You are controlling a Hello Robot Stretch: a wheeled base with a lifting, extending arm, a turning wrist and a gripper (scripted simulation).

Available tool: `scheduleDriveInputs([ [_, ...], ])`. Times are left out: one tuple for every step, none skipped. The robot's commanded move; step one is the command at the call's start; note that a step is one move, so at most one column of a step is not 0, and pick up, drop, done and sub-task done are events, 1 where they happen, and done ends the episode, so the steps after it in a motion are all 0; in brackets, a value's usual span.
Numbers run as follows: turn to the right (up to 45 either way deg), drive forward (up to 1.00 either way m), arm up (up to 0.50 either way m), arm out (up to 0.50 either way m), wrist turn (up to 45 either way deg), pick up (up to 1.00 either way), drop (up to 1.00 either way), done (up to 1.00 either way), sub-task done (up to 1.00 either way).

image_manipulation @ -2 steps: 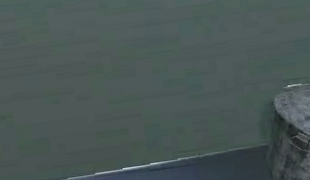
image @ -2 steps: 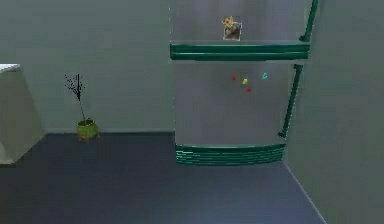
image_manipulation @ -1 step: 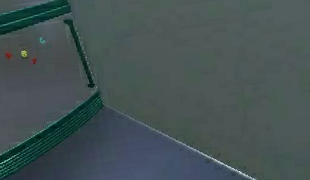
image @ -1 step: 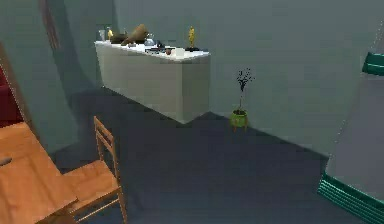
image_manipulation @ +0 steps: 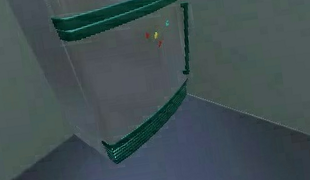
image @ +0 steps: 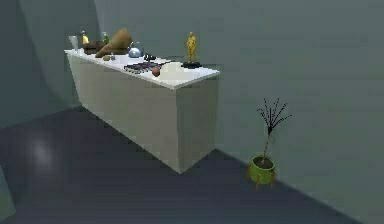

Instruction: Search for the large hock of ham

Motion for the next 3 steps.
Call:
scheduleDriveInputs([
  [-6.0,0.0,0.0,0.0,0.0,0.0,0.0,0.0,0.0],
  [0.0,0.3,0.0,0.0,0.0,0.0,0.0,0.0,0.0],
  [-24.0,0.0,0.0,0.0,0.0,0.0,0.0,0.0,0.0],
])
